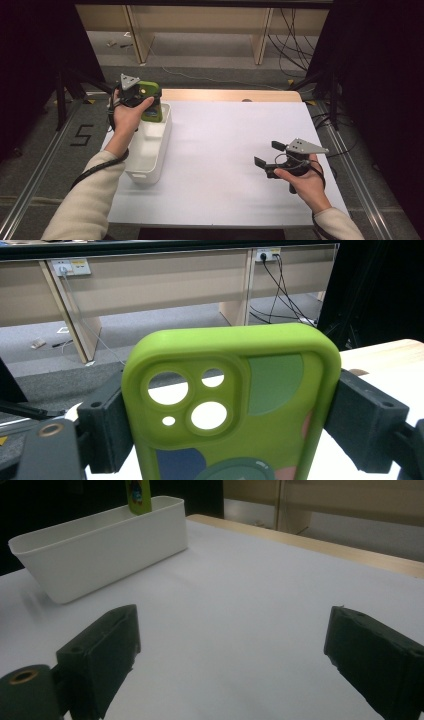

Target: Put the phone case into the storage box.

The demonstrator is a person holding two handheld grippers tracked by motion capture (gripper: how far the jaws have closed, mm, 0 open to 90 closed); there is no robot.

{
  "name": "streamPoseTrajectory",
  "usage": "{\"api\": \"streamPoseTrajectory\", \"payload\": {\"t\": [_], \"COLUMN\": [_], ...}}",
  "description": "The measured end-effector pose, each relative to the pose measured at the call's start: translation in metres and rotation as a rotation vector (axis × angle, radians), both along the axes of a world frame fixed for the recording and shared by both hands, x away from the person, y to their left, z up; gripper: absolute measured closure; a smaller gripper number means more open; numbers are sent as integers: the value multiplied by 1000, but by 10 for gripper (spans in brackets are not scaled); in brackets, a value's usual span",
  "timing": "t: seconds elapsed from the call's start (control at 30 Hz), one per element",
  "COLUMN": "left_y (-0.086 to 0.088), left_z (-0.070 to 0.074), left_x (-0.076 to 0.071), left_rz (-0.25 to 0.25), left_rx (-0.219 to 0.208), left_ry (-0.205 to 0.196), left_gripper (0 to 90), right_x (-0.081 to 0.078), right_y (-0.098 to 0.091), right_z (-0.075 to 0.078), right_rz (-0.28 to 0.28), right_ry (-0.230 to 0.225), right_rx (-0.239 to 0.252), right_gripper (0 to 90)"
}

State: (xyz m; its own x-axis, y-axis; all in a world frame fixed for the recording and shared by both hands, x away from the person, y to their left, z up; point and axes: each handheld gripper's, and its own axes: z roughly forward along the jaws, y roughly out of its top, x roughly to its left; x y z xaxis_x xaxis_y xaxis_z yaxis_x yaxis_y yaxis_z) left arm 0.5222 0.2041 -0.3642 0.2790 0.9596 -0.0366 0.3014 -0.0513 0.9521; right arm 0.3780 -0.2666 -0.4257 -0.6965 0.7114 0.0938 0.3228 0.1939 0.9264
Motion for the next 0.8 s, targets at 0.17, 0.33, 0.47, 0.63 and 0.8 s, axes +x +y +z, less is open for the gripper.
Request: {"api": "streamPoseTrajectory", "payload": {"t": [0.17,0.33,0.47,0.63,0.8], "left_y": [0,0,-1,-2,-3], "left_z": [-1,-2,-2,-2,-3], "left_x": [1,3,4,6,7], "left_rz": [0,-1,1,1,0], "left_rx": [2,4,6,10,9], "left_ry": [1,5,8,7,11], "left_gripper": [161,161,161,161,161], "right_x": [0,0,0,0,0], "right_y": [0,0,0,0,0], "right_z": [0,0,0,0,0], "right_rz": [1,1,2,2,2], "right_ry": [0,0,0,0,0], "right_rx": [-1,0,-1,0,1], "right_gripper": [89,89,89,89,89]}}
